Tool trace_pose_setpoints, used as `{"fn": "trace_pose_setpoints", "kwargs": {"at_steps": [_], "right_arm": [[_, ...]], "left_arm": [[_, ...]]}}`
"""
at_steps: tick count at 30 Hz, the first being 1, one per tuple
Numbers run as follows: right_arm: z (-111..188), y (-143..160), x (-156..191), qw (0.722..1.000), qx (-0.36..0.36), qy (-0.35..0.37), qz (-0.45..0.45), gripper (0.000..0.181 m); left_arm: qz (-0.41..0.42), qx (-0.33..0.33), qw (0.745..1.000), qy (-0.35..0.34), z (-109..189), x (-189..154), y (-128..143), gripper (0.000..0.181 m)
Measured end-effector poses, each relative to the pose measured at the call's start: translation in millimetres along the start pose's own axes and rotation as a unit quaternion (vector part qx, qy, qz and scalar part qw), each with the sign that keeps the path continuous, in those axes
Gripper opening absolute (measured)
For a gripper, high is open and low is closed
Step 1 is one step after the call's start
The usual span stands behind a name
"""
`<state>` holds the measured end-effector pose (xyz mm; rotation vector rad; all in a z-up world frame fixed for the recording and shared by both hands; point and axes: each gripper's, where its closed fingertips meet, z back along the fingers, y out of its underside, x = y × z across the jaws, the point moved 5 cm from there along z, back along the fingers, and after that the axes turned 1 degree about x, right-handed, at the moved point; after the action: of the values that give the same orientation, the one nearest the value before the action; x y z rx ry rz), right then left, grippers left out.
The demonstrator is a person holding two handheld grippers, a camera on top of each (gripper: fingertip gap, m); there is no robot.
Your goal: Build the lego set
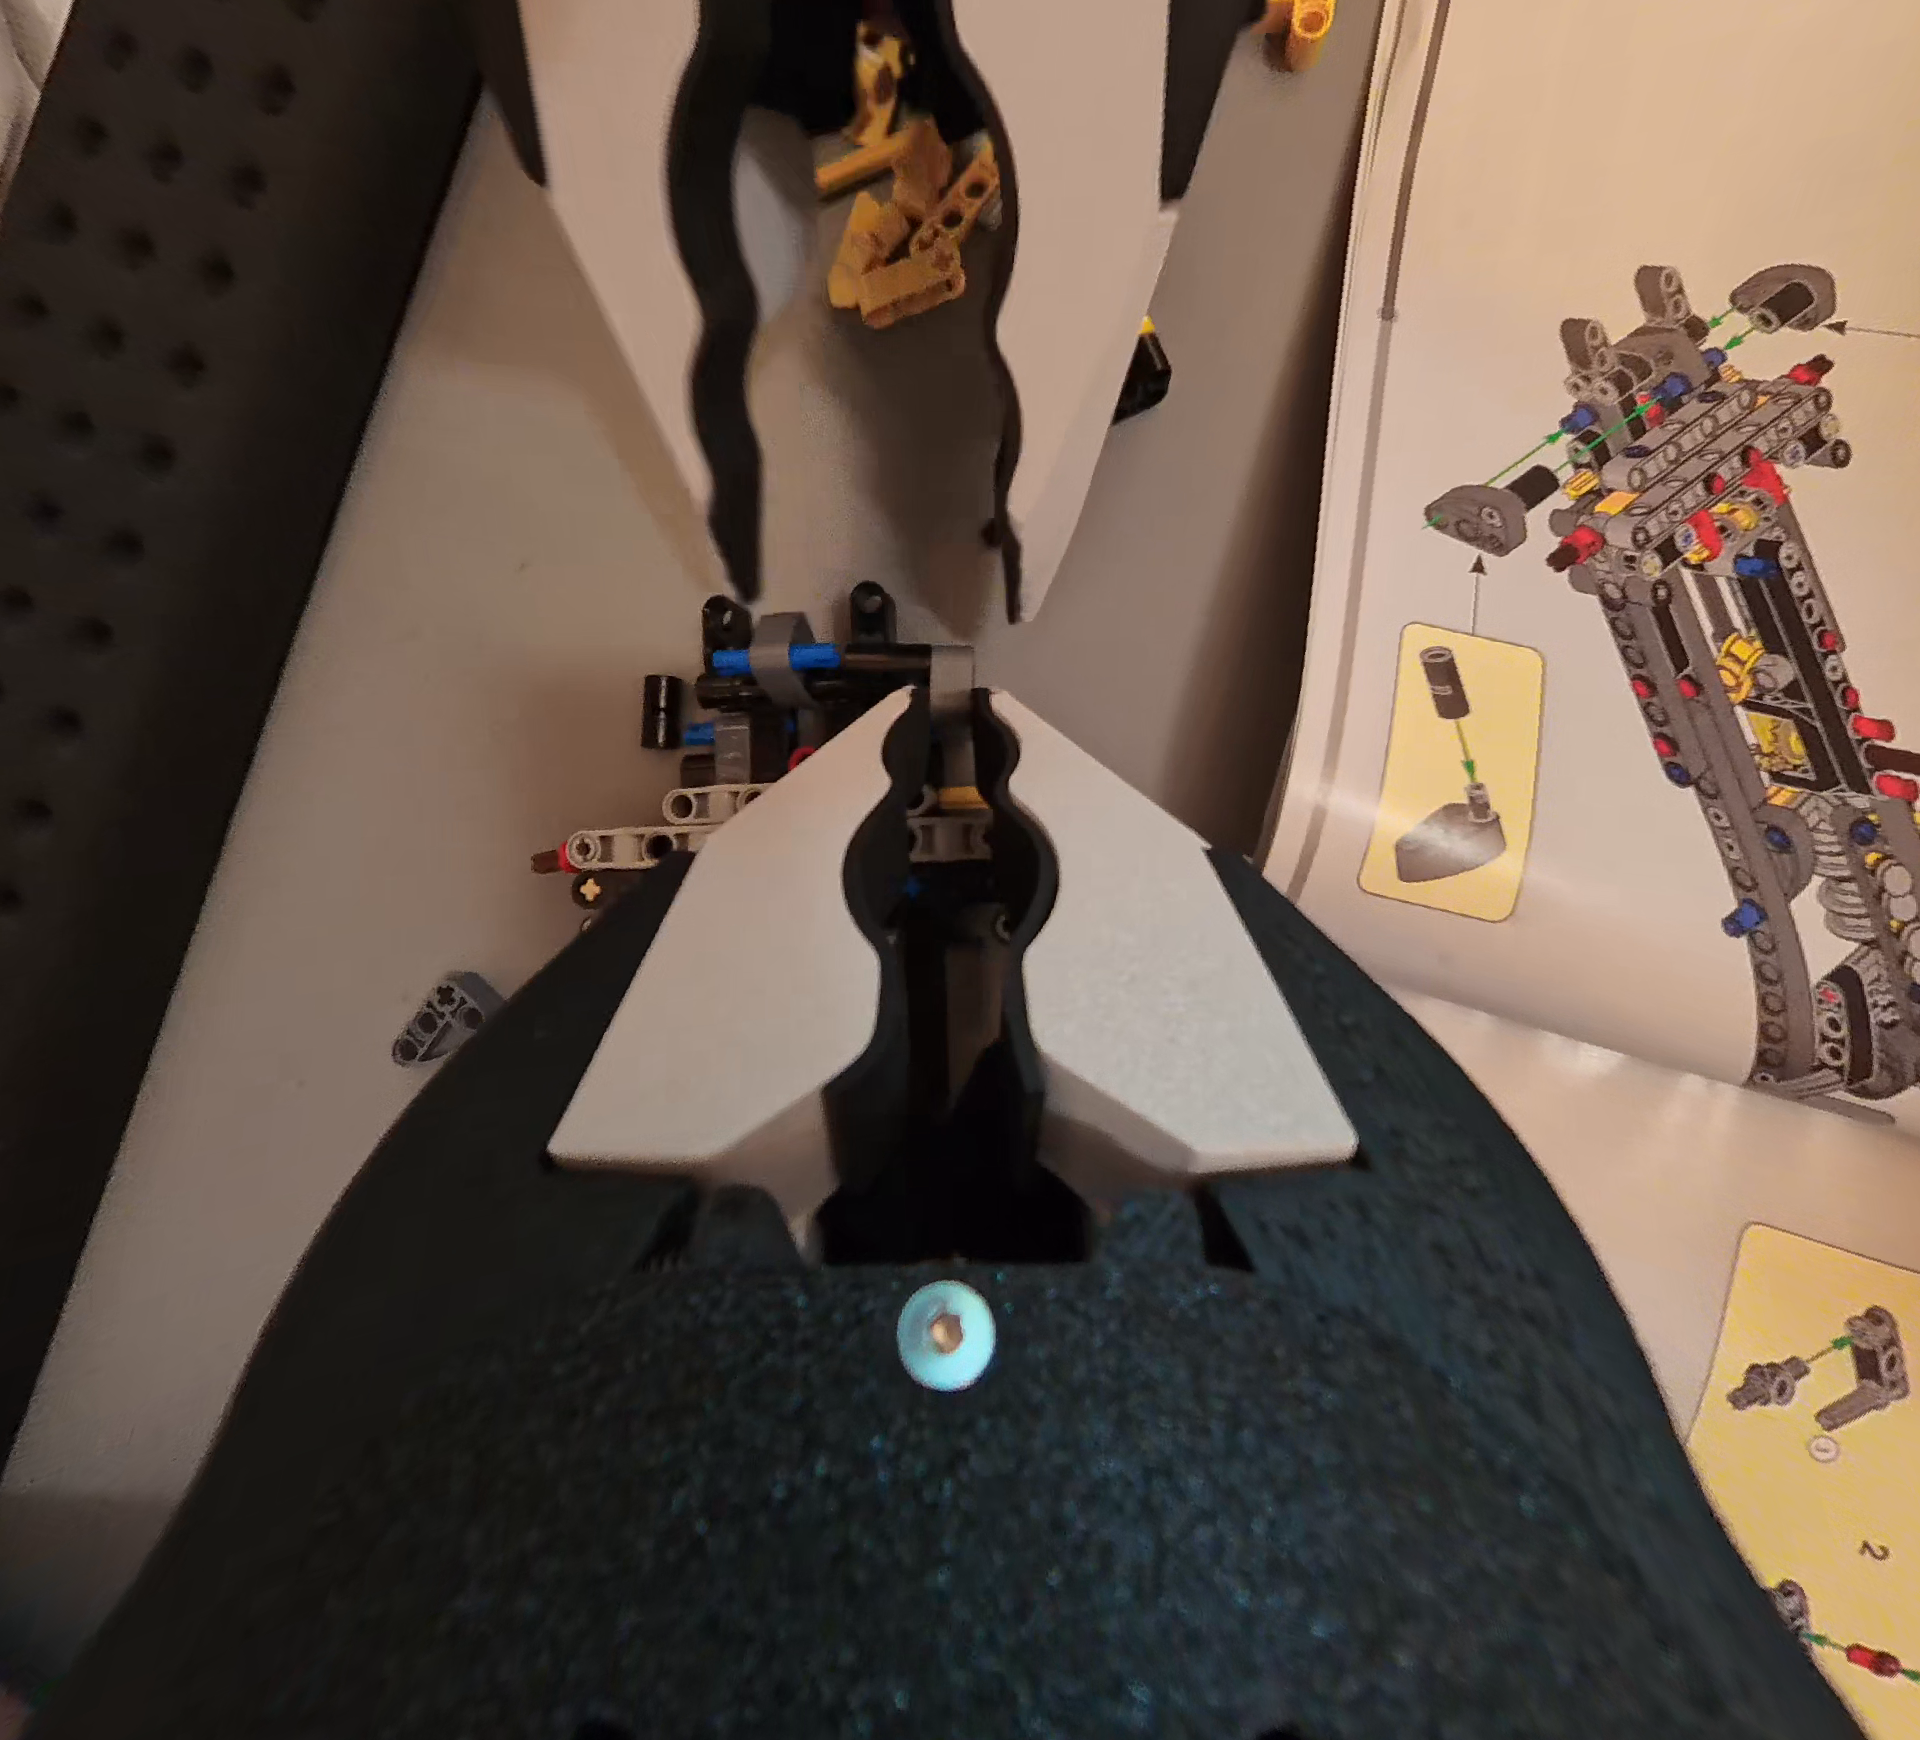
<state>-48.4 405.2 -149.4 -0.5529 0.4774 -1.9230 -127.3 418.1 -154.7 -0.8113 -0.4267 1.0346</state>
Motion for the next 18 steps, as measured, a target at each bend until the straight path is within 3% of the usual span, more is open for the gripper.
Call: {"fn": "trace_pose_setpoints", "kwargs": {"at_steps": [3,6,14,18], "right_arm": [[0,0,0,1.0,-0.002,-0.002,-0.002,0.007],[1,-1,2,1.0,-0.003,-0.002,0.003,0.007],[0,0,3,0.999,0.011,0.022,0.025,0.007],[2,2,3,1.0,0.003,0.016,0.025,0.007]], "left_arm": [[0.001,0.0,1.0,-0.001,-4,-3,0,0.067],[-0.004,0.009,1.0,-0.018,-10,-2,0,0.069],[-0.017,0.002,1.0,-0.015,-13,-3,-4,0.043],[-0.015,0.004,1.0,-0.011,-14,-4,-5,0.04]]}}
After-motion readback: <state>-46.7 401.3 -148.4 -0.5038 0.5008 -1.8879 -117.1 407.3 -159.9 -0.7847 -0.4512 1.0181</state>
